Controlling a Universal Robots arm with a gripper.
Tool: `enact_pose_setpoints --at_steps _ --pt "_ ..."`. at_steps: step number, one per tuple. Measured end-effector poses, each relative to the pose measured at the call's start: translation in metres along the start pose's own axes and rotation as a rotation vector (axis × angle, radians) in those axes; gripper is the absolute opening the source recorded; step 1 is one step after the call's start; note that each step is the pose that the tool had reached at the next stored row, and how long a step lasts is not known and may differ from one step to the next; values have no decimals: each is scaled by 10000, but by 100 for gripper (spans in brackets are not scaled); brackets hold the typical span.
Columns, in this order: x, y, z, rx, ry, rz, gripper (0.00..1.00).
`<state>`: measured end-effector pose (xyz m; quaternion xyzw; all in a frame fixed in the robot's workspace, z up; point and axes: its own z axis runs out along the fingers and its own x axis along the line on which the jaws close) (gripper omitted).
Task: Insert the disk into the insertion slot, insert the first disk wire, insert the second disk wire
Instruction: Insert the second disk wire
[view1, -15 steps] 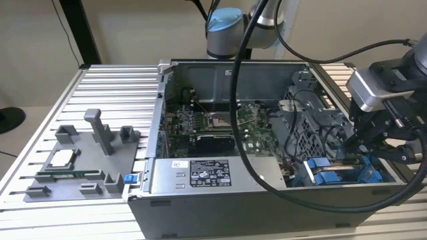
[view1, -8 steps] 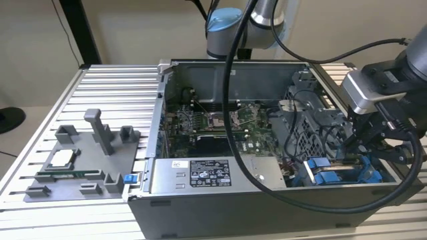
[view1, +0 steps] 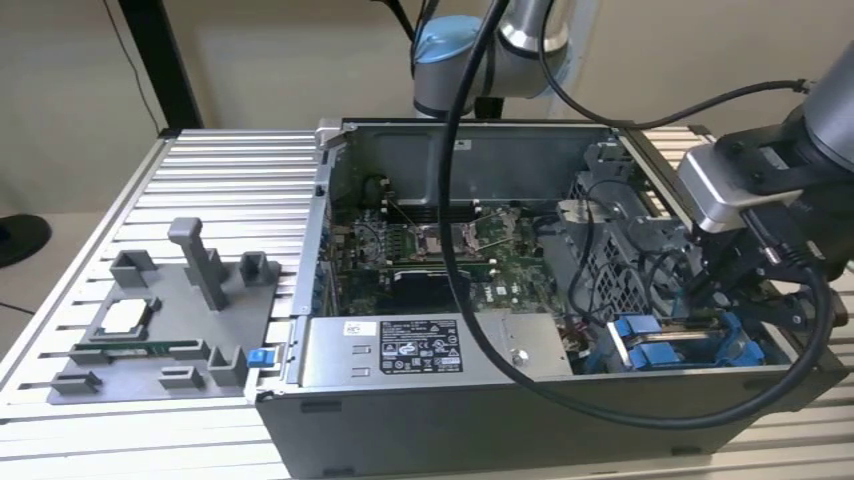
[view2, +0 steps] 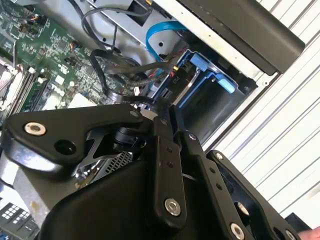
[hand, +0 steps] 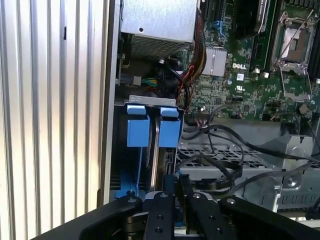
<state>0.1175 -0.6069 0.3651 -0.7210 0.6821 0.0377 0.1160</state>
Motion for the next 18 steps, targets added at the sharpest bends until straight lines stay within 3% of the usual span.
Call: enact_pose_setpoints --at_steps 8,14,18 --pt "18 15 85 107 111 581 0" --pt "15 21 119 -52 279 693 0" --pt "15 20 124 -59 301 690 0"
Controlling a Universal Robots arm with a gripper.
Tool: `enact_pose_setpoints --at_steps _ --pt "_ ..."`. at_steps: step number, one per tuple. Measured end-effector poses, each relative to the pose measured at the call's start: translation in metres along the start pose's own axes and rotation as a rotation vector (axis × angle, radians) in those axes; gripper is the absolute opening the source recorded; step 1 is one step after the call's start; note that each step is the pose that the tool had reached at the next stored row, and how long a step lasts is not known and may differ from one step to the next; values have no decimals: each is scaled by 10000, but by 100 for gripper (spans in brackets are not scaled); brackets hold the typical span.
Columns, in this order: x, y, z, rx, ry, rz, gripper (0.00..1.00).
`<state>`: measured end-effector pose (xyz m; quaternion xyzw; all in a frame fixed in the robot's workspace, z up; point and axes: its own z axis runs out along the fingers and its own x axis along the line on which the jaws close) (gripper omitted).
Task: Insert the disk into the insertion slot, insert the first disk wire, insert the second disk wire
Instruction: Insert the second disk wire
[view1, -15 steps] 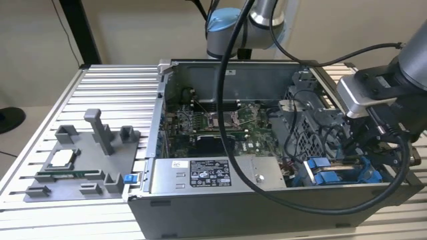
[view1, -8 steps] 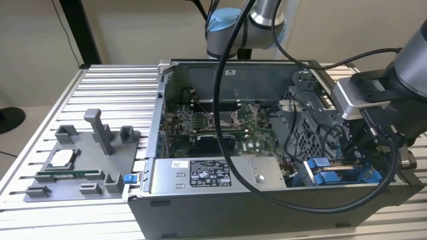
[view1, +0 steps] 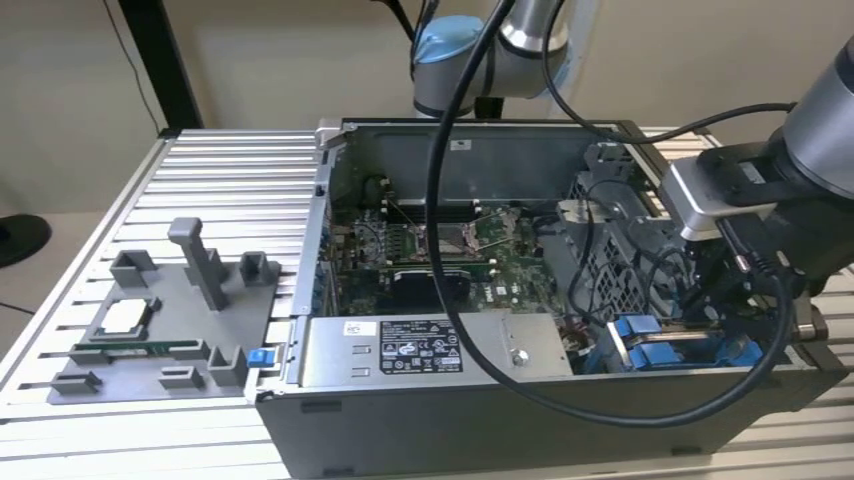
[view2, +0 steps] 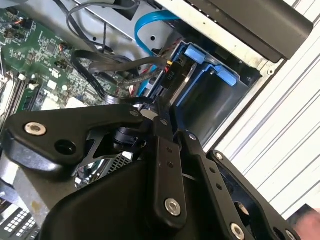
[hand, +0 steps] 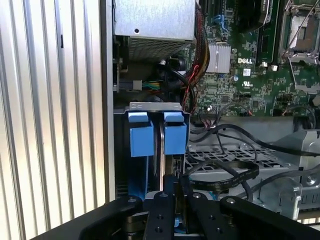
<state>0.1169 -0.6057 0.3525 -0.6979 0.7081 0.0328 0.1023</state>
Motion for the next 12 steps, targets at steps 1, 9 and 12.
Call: enact_pose_setpoints --at_steps 1,9,12 --pt "0 0 1 0 1 0 0" --pt "-47 -15 78 -1 13 -1 0" --pt "-76 -41 108 -1 13 -4 0"
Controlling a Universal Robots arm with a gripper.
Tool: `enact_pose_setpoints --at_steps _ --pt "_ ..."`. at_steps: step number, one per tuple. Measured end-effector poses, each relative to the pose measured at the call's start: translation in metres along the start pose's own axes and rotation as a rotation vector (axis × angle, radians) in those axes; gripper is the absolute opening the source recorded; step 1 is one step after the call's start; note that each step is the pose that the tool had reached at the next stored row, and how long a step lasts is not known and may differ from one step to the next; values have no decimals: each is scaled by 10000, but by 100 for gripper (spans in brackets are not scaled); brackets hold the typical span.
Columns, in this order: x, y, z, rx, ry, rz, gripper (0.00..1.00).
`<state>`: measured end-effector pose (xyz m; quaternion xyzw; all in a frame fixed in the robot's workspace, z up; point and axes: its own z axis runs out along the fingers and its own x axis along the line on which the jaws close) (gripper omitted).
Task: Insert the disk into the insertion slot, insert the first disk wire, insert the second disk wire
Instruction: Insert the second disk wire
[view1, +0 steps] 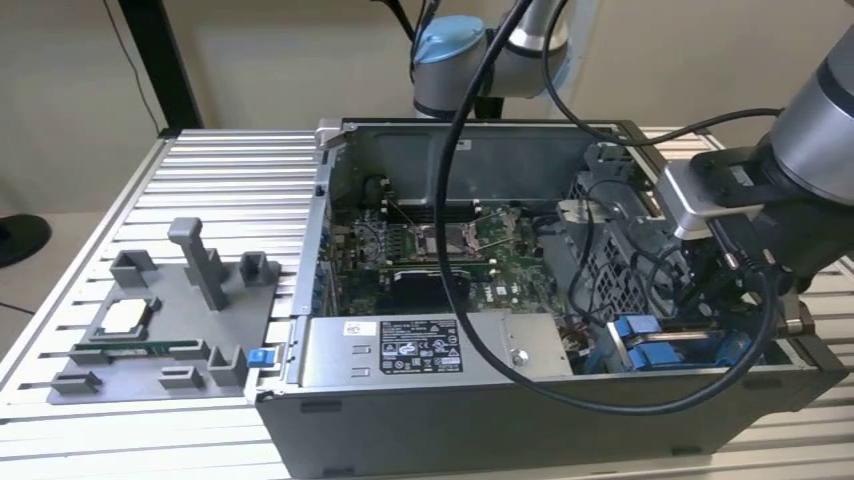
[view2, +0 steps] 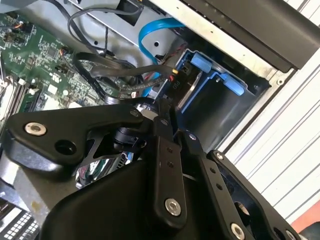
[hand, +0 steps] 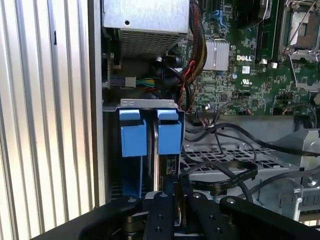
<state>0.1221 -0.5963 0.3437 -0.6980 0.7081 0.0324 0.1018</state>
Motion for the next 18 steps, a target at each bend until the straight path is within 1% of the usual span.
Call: enact_pose_setpoints --at_steps 4,18 --pt "-9 -15 31 -4 5 -22 0" --pt "-3 -13 62 -6 41 -28 0"
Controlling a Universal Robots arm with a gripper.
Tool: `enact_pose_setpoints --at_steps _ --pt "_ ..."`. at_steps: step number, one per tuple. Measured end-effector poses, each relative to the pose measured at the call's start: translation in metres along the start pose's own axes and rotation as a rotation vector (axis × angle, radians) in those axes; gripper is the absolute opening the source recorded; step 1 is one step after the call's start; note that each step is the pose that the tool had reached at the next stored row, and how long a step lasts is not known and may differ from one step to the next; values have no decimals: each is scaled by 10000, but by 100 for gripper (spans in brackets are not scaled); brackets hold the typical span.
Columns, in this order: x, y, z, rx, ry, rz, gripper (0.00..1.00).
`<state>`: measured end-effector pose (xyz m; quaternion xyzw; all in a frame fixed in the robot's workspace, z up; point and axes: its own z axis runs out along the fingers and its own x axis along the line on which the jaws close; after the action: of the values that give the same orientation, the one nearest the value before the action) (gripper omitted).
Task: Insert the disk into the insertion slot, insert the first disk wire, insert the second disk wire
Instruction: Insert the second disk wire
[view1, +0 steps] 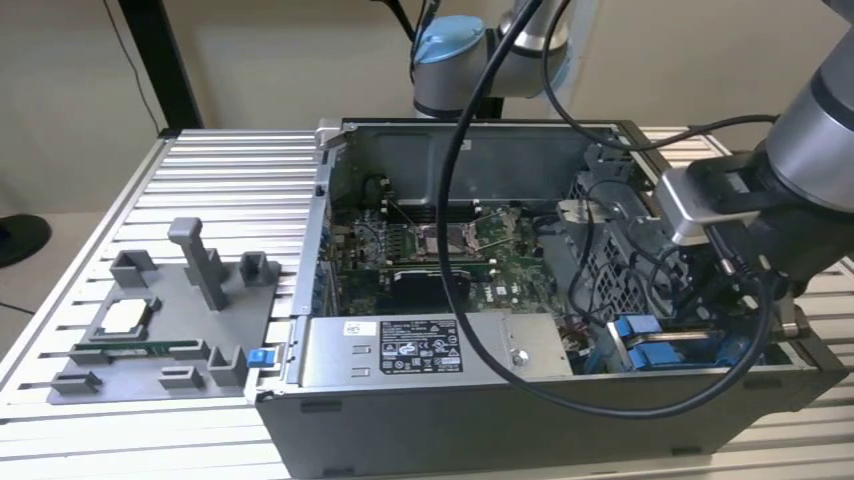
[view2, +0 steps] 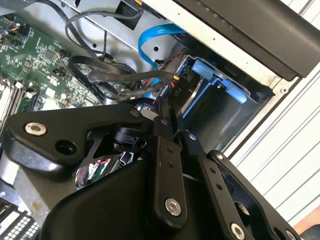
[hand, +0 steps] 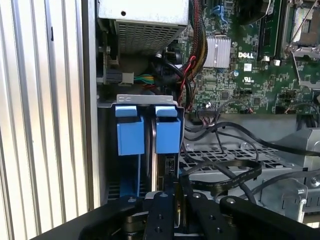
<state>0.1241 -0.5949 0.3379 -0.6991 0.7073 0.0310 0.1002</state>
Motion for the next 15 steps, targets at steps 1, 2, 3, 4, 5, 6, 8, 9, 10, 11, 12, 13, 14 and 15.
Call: enact_pose_setpoints --at_steps 1,2,3,4,5,6,8,9,10,11,12,13,14,15 --pt "1 0 2 0 3 0 0" --pt "1 1 6 0 6 -1 0" --pt "2 1 10 0 11 -1 0" --pt "3 2 15 0 14 -1 0" --pt "5 2 24 0 16 -1 0" --pt "7 3 33 0 18 -1 0" --pt "12 6 58 0 25 -2 0" --pt "14 7 71 0 24 -2 0" --pt "15 8 76 0 20 -1 0" --pt "16 8 79 0 16 0 0" --pt "16 8 80 0 14 -1 0" --pt "16 8 80 0 14 0 0" --pt "16 9 80 1 14 0 0" --pt "15 8 80 1 12 -1 0"
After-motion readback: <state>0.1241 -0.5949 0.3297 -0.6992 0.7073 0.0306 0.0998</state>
